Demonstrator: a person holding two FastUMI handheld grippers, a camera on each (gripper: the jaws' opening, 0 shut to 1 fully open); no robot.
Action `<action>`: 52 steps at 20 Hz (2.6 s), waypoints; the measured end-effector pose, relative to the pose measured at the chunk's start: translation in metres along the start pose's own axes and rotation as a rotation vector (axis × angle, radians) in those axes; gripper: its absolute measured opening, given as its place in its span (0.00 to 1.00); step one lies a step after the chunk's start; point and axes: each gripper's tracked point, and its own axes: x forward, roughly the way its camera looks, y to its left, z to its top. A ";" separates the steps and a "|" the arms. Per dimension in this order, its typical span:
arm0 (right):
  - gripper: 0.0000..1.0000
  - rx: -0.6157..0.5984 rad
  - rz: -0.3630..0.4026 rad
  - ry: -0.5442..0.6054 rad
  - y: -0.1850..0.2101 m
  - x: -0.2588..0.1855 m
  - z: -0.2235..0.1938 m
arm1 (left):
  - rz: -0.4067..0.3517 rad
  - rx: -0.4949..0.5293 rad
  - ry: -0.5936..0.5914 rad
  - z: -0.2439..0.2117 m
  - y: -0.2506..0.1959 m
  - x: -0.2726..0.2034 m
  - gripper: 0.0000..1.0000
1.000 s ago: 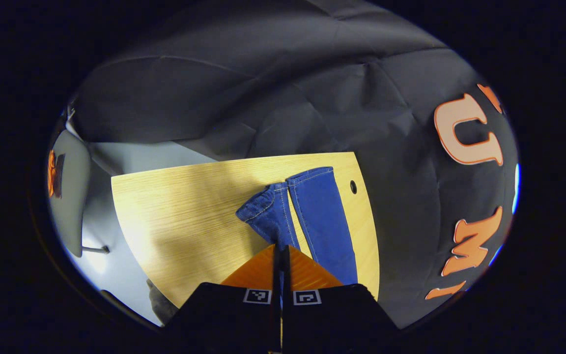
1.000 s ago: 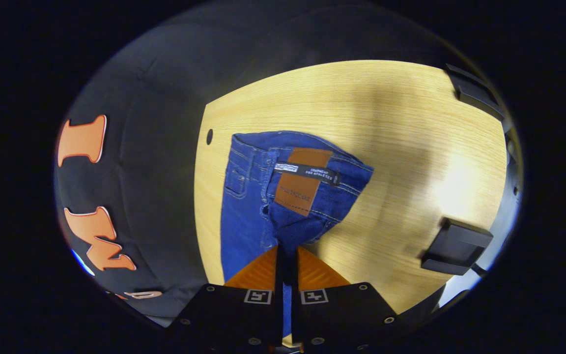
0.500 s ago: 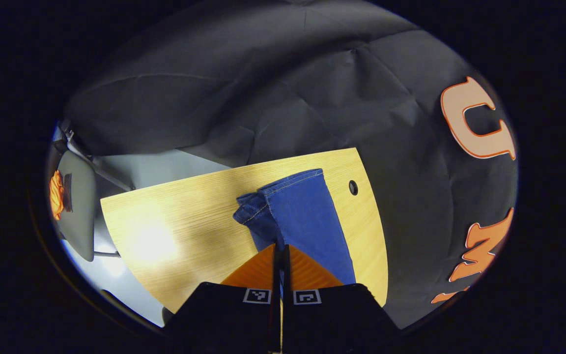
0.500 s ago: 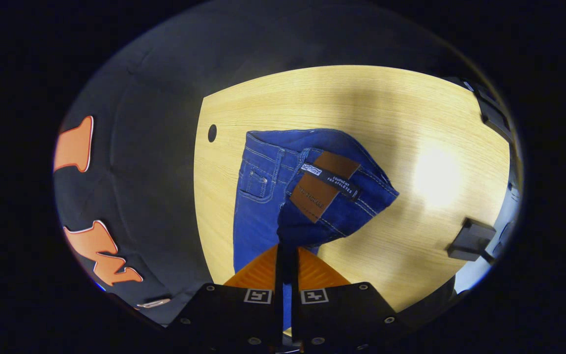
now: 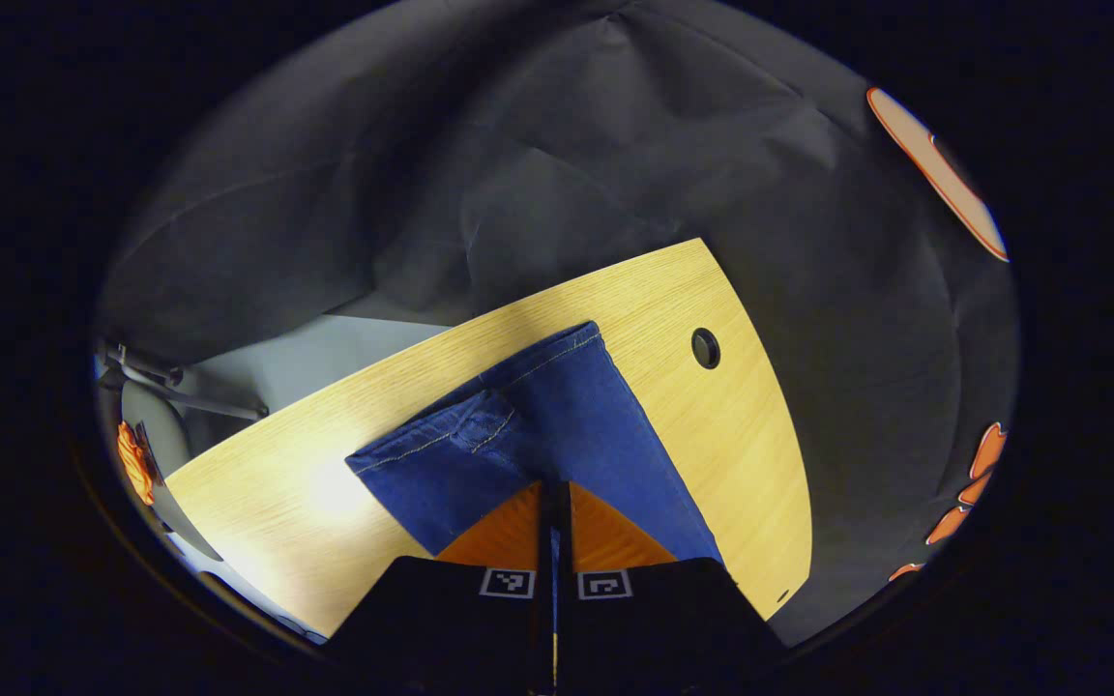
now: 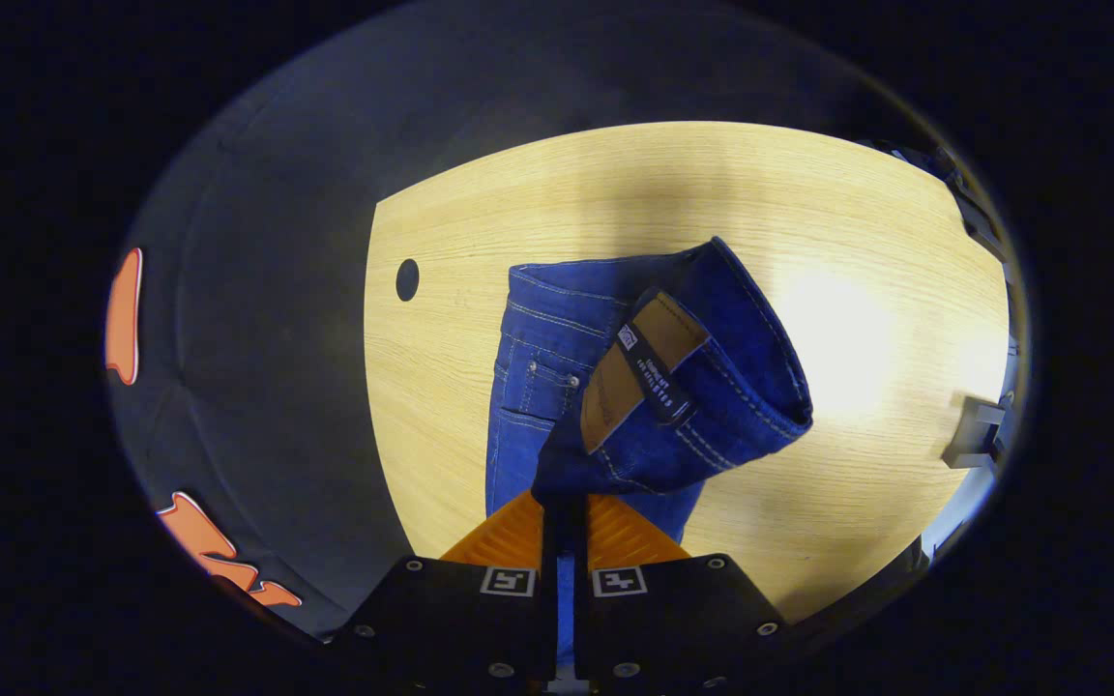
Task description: Grasp the waist and the cuffs of the jeans and fold them to make the two legs overlap; first hold the waist and fold one-third of the jeans toward the cuffs, then hold the cuffs and fold the remaining one-third in the same direction to finish folding.
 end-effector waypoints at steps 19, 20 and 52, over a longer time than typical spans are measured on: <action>0.51 -0.107 0.158 -0.103 0.062 -0.002 0.040 | -0.255 0.314 -0.292 0.037 -0.092 -0.044 0.65; 0.48 -0.140 0.142 -0.109 0.053 -0.004 0.038 | -0.265 0.339 -0.325 0.034 -0.096 -0.055 0.83; 0.13 -0.273 0.190 -0.242 -0.055 0.038 0.056 | -0.503 0.845 -0.766 -0.176 -0.157 -0.227 0.98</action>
